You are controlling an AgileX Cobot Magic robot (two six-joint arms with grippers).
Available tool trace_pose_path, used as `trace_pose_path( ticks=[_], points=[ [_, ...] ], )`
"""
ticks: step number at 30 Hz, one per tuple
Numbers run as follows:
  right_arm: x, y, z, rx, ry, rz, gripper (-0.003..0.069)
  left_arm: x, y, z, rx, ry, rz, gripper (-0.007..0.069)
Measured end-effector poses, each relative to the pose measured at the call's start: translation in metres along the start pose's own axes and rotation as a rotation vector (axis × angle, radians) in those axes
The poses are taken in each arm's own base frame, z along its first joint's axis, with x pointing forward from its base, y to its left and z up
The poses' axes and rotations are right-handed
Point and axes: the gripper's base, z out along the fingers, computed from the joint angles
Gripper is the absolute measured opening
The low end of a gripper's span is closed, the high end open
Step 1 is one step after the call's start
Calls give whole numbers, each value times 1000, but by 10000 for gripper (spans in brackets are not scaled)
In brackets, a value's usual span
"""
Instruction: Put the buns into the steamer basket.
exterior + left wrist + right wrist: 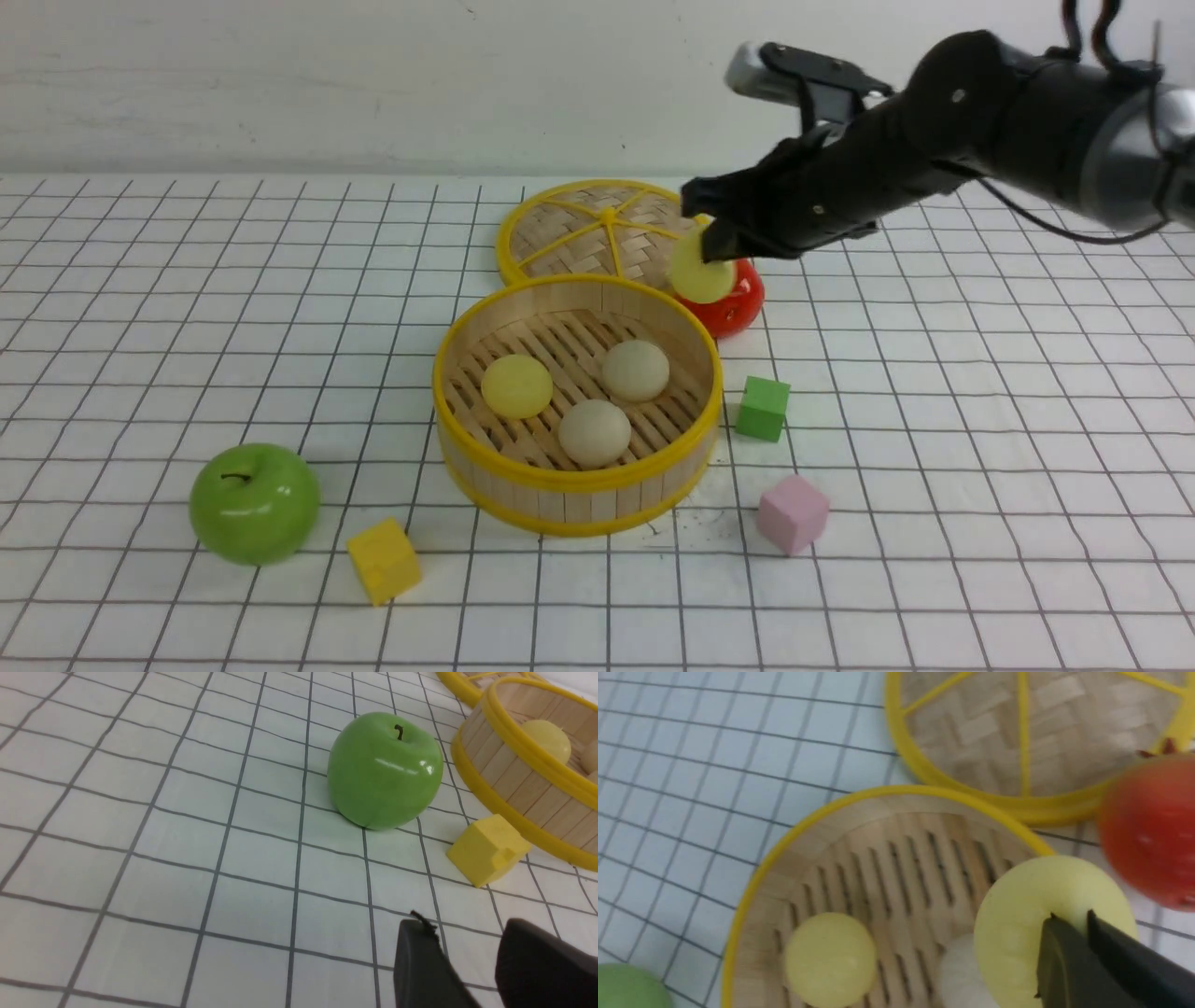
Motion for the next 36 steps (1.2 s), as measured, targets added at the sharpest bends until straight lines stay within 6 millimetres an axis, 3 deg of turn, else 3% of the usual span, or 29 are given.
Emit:
trace_pose_path(
  ticks=[3, 4, 8, 10, 15, 19, 27, 29, 36],
  points=[
    [11, 23, 29, -54, 8, -41, 2, 0, 0, 0, 0, 0, 0, 237],
    [12, 24, 31, -56, 11, -43, 2, 0, 0, 0, 0, 0, 0, 237],
    [24, 41, 69, -91, 35, -73, 2, 0, 0, 0, 0, 0, 0, 237],
    [27, 42, 85, -93, 33, -78, 6, 0, 0, 0, 0, 0, 0, 237],
    [32, 36, 99, -81, 25, -71, 35, 0, 0, 0, 0, 0, 0, 237],
    [32, 34, 100, -65, 24, -99, 90, 0, 0, 0, 0, 0, 0, 237],
    [33, 33, 93, -59, 80, -132, 296, 0, 0, 0, 0, 0, 0, 237],
    [29, 32, 83, -64, 113, -133, 351, 0, 0, 0, 0, 0, 0, 237],
    [15, 25, 47, -48, 194, -111, 356, 0, 0, 0, 0, 0, 0, 237]
  ],
)
